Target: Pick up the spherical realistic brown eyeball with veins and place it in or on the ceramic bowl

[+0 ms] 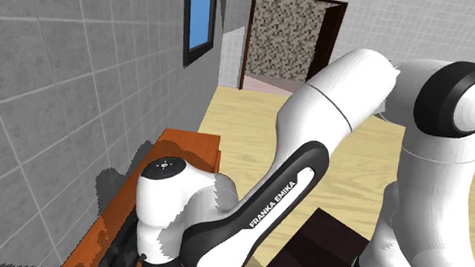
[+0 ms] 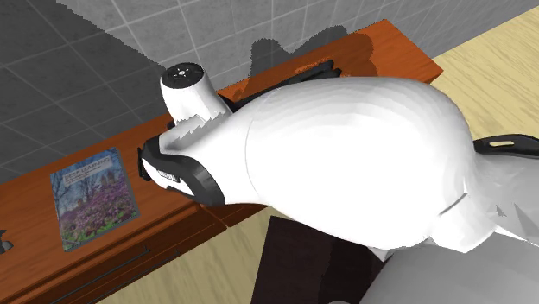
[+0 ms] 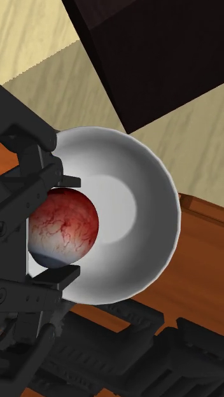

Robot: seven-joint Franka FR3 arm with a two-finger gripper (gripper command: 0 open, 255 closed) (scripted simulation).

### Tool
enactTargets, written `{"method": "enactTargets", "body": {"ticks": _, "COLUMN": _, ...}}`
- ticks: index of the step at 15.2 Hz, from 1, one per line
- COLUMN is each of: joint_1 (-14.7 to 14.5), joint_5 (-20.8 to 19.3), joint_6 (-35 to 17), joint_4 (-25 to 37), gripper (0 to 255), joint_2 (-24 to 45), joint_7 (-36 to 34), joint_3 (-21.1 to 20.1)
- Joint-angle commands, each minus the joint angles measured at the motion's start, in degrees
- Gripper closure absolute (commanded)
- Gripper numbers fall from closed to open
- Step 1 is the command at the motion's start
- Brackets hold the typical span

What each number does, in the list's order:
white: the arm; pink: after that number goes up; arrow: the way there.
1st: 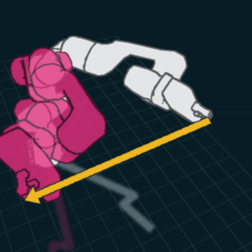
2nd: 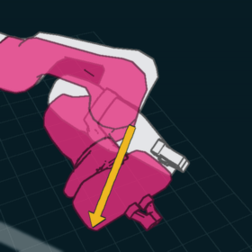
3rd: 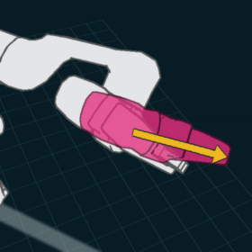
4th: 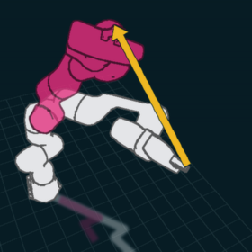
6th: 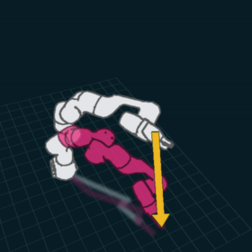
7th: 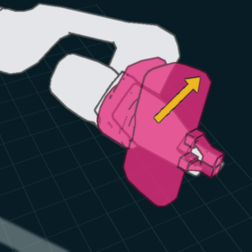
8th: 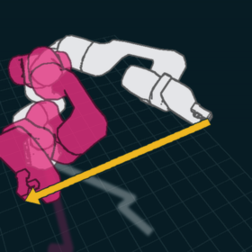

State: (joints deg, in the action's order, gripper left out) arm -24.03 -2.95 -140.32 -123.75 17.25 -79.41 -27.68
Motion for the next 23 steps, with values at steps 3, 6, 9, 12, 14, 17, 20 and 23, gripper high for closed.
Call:
{"method": "enactTargets", "body": {"ticks": 3, "joint_1": -0.8, "joint_5": -1.8, "joint_6": -2.8, "joint_4": -0.2, "gripper": 255, "joint_2": 2.9, "joint_7": -1.0, "joint_3": 1.0}}
{"method": "enactTargets", "body": {"ticks": 6, "joint_1": -0.8, "joint_5": -1.8, "joint_6": -2.8, "joint_4": -0.2, "gripper": 255, "joint_2": 2.8, "joint_7": -1.0, "joint_3": 1.0}}
{"method": "enactTargets", "body": {"ticks": 9, "joint_1": -0.8, "joint_5": -1.8, "joint_6": -2.8, "joint_4": -0.2, "gripper": 255, "joint_2": 2.9, "joint_7": -1.0, "joint_3": 1.0}}
{"method": "enactTargets", "body": {"ticks": 12, "joint_1": -0.8, "joint_5": -1.8, "joint_6": -2.8, "joint_4": -0.2, "gripper": 0, "joint_2": 2.9, "joint_7": -1.0, "joint_3": 1.0}}
{"method": "enactTargets", "body": {"ticks": 14, "joint_1": -0.8, "joint_5": -1.8, "joint_6": -2.8, "joint_4": -0.2, "gripper": 0, "joint_2": 2.9, "joint_7": -1.0, "joint_3": 1.0}}
{"method": "enactTargets", "body": {"ticks": 17, "joint_1": -0.8, "joint_5": -1.8, "joint_6": -2.8, "joint_4": -0.2, "gripper": 0, "joint_2": 2.9, "joint_7": -1.0, "joint_3": 1.0}}
{"method": "enactTargets", "body": {"ticks": 20, "joint_1": 0.9, "joint_5": 1.1, "joint_6": 2.0, "joint_4": 0.4, "gripper": 0, "joint_2": -1.8, "joint_7": 1.1, "joint_3": -0.6}}
{"method": "enactTargets", "body": {"ticks": 23, "joint_1": 1.2, "joint_5": 1.9, "joint_6": 3.3, "joint_4": 0.6, "gripper": 0, "joint_2": -3.0, "joint_7": 1.6, "joint_3": -0.8}}
